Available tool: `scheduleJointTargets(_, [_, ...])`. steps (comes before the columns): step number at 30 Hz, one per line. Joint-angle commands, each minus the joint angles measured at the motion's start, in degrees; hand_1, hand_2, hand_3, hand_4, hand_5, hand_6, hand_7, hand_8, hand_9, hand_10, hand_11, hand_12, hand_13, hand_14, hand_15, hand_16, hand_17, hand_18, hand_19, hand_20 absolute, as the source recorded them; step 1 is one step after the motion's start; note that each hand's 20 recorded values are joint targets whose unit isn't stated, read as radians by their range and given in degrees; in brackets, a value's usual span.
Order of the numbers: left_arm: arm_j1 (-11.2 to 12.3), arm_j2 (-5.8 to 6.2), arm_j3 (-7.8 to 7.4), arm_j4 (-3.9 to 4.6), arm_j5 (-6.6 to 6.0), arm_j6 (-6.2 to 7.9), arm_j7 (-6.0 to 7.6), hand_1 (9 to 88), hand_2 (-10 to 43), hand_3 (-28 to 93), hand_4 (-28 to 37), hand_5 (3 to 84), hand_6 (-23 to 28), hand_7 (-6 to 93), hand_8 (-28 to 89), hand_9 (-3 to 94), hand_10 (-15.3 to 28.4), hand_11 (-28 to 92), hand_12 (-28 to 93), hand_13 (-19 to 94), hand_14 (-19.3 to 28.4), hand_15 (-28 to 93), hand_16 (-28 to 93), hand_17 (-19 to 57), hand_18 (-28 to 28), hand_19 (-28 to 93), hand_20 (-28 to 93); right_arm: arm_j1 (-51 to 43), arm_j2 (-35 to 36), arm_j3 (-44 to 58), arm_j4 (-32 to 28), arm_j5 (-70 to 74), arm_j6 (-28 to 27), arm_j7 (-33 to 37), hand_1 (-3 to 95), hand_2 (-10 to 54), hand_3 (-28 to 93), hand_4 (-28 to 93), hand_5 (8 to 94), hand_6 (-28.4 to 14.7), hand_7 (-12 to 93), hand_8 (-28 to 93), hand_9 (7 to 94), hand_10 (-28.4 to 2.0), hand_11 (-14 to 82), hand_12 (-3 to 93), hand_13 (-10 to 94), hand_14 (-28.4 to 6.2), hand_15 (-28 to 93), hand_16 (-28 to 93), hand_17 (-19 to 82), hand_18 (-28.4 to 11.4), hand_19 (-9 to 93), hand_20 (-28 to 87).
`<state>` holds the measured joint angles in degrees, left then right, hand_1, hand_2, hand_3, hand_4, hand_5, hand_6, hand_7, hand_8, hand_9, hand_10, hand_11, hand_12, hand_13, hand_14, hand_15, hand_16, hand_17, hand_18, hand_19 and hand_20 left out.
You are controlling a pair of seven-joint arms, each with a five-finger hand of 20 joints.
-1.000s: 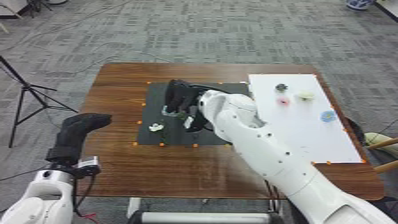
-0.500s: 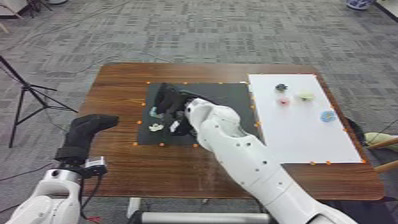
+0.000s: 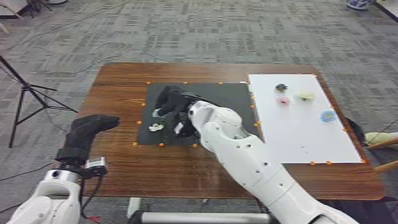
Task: Arrange flowers
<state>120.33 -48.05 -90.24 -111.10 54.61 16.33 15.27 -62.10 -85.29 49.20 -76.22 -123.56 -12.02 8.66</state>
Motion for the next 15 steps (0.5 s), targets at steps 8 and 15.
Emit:
scheduleJointTargets(8, [1.6,-0.7,-1.55,-0.91,0.45,-1.65,-0.59,23.7,-4.7,75,-28.3,59.7,0.3,31.3,-12,55.4,13.1,30,14,44,15.7,26,2,3.0,15.0,18,23,2.4,4.6,3.2,-6.6,6.9,-10.2,3.4,40.3,-9.5,67,-16,49.7,3.8,13,-11,58.8,-16.6,7.1,12.1,87,-4.6,45,34,53,-15.7,93,46])
scheduleJointTargets(15, [1.8,-0.55,-1.77,-1.11,0.31,-1.67,-0.86,24.0,-4.6,74,-28.1,59.7,-0.3,29.6,-12,55.2,13.1,27,14,44,16.0,26,2,2.6,15.1,18,23,3.1,5.1,5.2,-9.0,10.1,-18.7,4.9,36.0,-9.5,64,-15,44.7,3.4,10,-9,55.3,-19.1,6.4,10.0,87,-5.5,42,33,53,-16.1,92,44])
